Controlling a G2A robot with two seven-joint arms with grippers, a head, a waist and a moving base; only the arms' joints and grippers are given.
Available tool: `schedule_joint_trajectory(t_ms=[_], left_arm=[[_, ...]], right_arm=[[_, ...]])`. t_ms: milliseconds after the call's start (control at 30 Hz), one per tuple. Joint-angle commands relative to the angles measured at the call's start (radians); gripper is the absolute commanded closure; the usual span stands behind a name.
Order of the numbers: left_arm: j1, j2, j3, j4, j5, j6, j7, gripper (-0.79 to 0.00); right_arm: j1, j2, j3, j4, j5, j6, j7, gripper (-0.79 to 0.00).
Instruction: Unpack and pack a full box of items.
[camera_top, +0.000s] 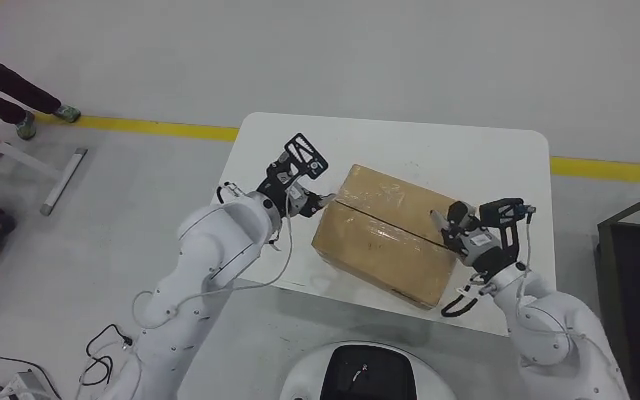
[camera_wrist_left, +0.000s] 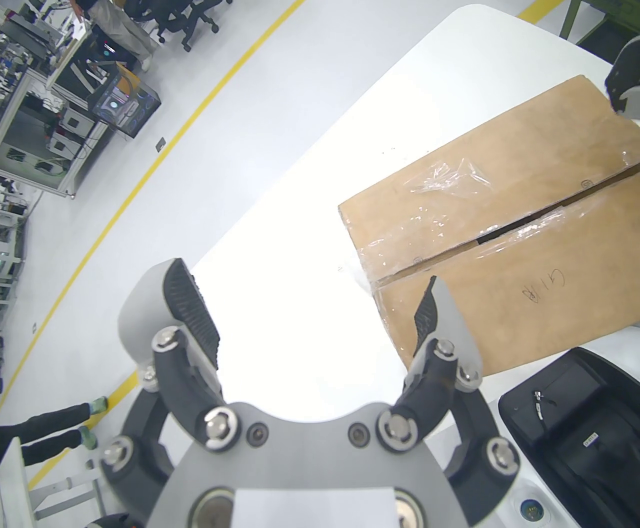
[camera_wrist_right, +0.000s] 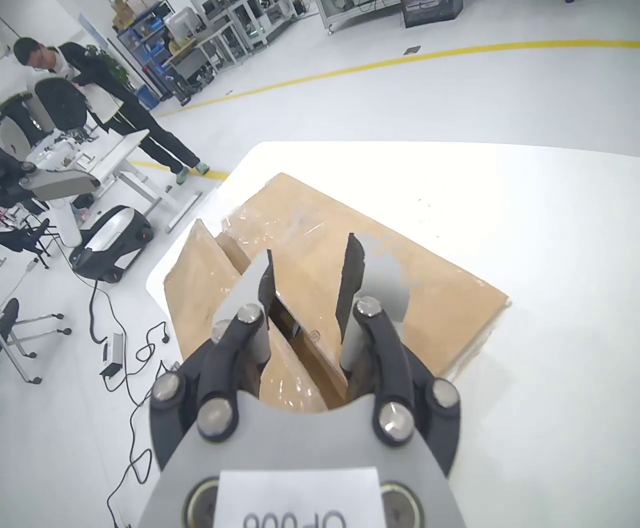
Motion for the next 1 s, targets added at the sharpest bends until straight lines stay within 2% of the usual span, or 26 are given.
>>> schedule_joint_trajectory(t_ms=[0,100,167,333,500,633,800,967], left_arm=[[0.006,0.002,-0.015,0.000,-0.010,-0.004,-0.008,-0.785],[0.017,0.004,-0.040,0.000,-0.026,-0.005,-0.015,-0.785],[0.024,0.006,-0.057,0.008,-0.033,0.000,-0.020,-0.785],[0.034,0.009,-0.086,0.029,-0.060,0.017,-0.028,-0.785],[0.029,0.012,-0.097,0.043,-0.074,0.020,-0.029,-0.785],[0.019,0.013,-0.094,0.056,-0.077,0.022,-0.029,-0.785],[0.010,0.017,-0.089,0.075,-0.075,0.014,-0.040,-0.785],[0.014,0.020,-0.086,0.091,-0.068,0.008,-0.044,-0.785]], right_arm=[[0.015,0.005,0.015,0.018,0.014,-0.023,0.045,-0.637],[0.052,0.009,0.020,0.050,0.035,-0.058,0.116,-0.637],[0.088,0.012,0.010,0.077,0.021,-0.073,0.166,-0.600],[0.180,0.006,-0.056,0.150,0.014,-0.100,0.209,-0.554],[0.289,-0.013,-0.166,0.246,-0.012,-0.088,0.210,-0.545],[0.376,-0.033,-0.244,0.352,-0.032,-0.057,0.192,-0.465],[0.455,-0.055,-0.311,0.459,-0.023,-0.036,0.186,-0.434],[0.501,-0.072,-0.358,0.531,-0.020,-0.038,0.178,-0.363]])
